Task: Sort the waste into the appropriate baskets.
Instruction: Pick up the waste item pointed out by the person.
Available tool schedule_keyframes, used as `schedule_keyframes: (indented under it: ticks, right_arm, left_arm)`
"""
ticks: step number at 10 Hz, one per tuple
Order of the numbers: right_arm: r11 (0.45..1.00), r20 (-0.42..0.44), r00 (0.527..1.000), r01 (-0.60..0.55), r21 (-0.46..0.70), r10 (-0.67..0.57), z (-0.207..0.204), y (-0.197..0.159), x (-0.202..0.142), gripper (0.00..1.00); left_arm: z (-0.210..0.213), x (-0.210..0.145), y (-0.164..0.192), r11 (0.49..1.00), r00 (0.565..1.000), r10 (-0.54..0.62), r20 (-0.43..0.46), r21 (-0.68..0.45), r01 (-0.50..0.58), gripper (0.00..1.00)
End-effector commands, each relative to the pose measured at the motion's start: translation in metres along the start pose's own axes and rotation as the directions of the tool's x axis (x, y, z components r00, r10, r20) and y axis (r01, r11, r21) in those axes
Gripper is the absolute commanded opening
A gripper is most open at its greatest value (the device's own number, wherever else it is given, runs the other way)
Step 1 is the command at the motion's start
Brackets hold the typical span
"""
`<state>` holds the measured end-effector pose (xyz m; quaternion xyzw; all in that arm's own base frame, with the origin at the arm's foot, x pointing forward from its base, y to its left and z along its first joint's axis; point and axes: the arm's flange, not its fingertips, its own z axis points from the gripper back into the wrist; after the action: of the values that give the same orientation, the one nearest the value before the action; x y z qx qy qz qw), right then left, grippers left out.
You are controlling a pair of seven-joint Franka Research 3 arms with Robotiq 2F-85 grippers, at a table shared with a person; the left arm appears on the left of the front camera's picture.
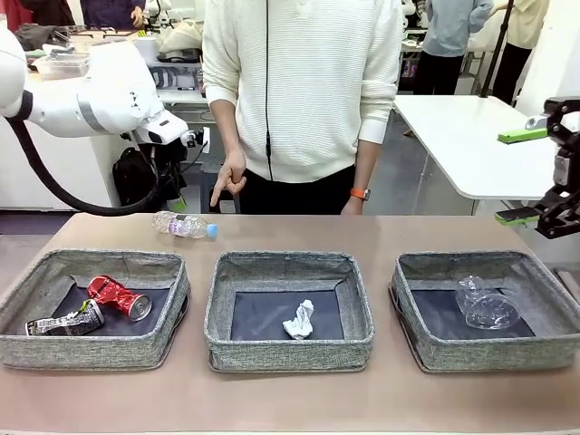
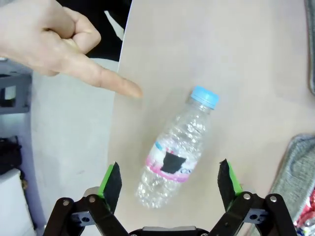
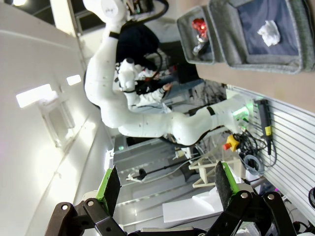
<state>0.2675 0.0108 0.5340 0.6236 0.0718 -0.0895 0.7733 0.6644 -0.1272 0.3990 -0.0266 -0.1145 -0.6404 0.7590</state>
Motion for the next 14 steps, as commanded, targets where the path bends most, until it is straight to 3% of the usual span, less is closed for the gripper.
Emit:
schedule_keyframes:
  ticks: [1, 3, 7, 12, 13, 14]
  right_arm:
    - [1.000, -0.002, 1.000, 0.004, 0.015, -0.004, 0.000, 0.005, -0.001, 1.00]
    - [1.000, -0.002, 1.000, 0.004, 0.015, -0.004, 0.000, 0.005, -0.001, 1.00]
    - [1.000, -0.002, 1.000, 0.004, 0.015, -0.004, 0.000, 0.005, -0.001, 1.00]
    - [1.000, -0.002, 1.000, 0.004, 0.015, -0.004, 0.000, 0.005, -0.001, 1.00]
    - [1.000, -0.002, 1.000, 0.004, 0.015, -0.004, 0.000, 0.005, -0.001, 1.00]
    - [1.000, -0.002, 1.000, 0.004, 0.015, -0.004, 0.000, 0.005, -0.001, 1.00]
  left_arm:
    - [-0.025, 0.005, 0.010, 1.000, 0.999, 0.024, -0.040, 0.007, -0.023, 1.00]
    - [-0.056, -0.001, 0.012, 0.998, 0.993, 0.019, -0.117, -0.061, -0.026, 1.00]
    - [-0.075, -0.007, 0.009, 0.993, 0.985, 0.016, -0.173, -0.116, -0.036, 1.00]
    - [-0.083, -0.009, 0.006, 0.989, 0.985, 0.038, -0.169, -0.135, -0.061, 1.00]
    - [-0.082, -0.008, 0.005, 0.986, 0.987, 0.027, -0.161, -0.157, -0.053, 0.76]
    - [-0.081, -0.008, 0.004, 0.985, 0.984, 0.031, -0.175, -0.163, -0.060, 0.40]
